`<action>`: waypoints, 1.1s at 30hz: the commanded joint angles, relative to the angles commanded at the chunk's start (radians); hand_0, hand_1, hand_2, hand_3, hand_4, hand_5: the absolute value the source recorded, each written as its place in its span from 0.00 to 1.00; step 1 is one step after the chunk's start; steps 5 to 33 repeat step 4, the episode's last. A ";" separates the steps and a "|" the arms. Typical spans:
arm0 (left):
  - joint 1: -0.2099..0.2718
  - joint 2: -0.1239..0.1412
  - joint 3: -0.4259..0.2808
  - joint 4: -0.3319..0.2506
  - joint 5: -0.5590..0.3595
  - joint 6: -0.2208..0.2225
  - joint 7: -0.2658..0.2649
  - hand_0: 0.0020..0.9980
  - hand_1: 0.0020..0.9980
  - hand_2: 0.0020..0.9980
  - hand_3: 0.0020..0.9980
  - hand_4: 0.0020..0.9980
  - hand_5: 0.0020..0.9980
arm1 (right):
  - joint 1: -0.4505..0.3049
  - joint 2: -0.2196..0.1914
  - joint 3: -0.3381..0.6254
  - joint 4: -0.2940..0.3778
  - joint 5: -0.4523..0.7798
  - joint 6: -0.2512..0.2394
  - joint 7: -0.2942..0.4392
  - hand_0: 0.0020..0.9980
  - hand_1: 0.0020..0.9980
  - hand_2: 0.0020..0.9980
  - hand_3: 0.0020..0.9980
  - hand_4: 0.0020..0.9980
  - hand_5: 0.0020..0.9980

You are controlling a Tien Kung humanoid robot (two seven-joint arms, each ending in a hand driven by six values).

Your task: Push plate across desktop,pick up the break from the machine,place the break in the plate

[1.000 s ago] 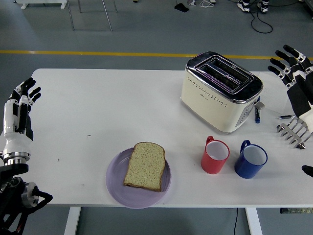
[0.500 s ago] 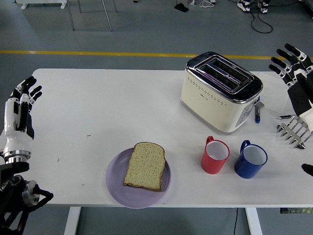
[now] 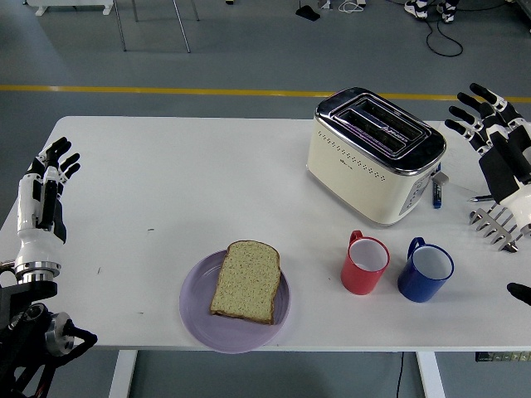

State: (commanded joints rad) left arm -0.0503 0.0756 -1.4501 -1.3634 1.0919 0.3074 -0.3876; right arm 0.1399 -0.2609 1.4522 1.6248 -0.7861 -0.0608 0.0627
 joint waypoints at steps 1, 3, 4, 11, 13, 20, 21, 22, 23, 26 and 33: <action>0.000 0.000 0.000 0.000 0.000 0.000 0.000 0.77 0.80 0.86 0.82 0.45 0.82 | 0.000 0.000 0.000 0.000 0.000 0.000 0.000 0.78 0.73 0.76 0.76 0.50 0.40; 0.006 0.001 0.005 0.001 -0.001 0.001 -0.001 0.77 0.80 0.86 0.82 0.45 0.82 | -0.002 0.000 -0.002 -0.001 0.000 0.000 0.000 0.78 0.73 0.76 0.76 0.50 0.40; 0.007 0.001 0.005 0.001 -0.002 0.001 -0.001 0.77 0.80 0.86 0.82 0.45 0.82 | -0.002 0.000 -0.003 -0.001 0.000 0.000 0.000 0.78 0.73 0.76 0.76 0.50 0.40; 0.007 0.001 0.005 0.001 -0.002 0.001 -0.001 0.77 0.80 0.86 0.82 0.45 0.82 | -0.002 0.000 -0.003 -0.001 0.000 0.000 0.000 0.78 0.73 0.76 0.76 0.50 0.40; 0.007 0.001 0.005 0.001 -0.002 0.001 -0.001 0.77 0.80 0.86 0.82 0.45 0.82 | -0.002 0.000 -0.003 -0.001 0.000 0.000 0.000 0.78 0.73 0.76 0.76 0.50 0.40; 0.007 0.001 0.005 0.001 -0.002 0.001 -0.001 0.77 0.80 0.86 0.82 0.45 0.82 | -0.002 0.000 -0.003 -0.001 0.000 0.000 0.000 0.78 0.73 0.76 0.76 0.50 0.40; 0.007 0.001 0.005 0.001 -0.002 0.001 -0.001 0.77 0.80 0.86 0.82 0.45 0.82 | -0.002 0.000 -0.003 -0.001 0.000 0.000 0.000 0.78 0.73 0.76 0.76 0.50 0.40; 0.007 0.001 0.005 0.001 -0.002 0.001 -0.001 0.77 0.80 0.86 0.82 0.45 0.82 | -0.002 0.000 -0.003 -0.001 0.000 0.000 0.000 0.78 0.73 0.76 0.76 0.50 0.40; 0.007 0.001 0.005 0.001 -0.002 0.001 -0.001 0.77 0.80 0.86 0.82 0.45 0.82 | -0.002 0.000 -0.003 -0.001 0.000 0.000 0.000 0.78 0.73 0.76 0.76 0.50 0.40; 0.007 0.001 0.005 0.001 -0.002 0.001 -0.001 0.77 0.80 0.86 0.82 0.45 0.82 | -0.002 0.000 -0.003 -0.001 0.000 0.000 0.000 0.78 0.73 0.76 0.76 0.50 0.40; 0.007 0.001 0.005 0.001 -0.002 0.001 -0.001 0.77 0.80 0.86 0.82 0.45 0.82 | -0.002 0.000 -0.003 -0.001 0.000 0.000 0.000 0.78 0.73 0.76 0.76 0.50 0.40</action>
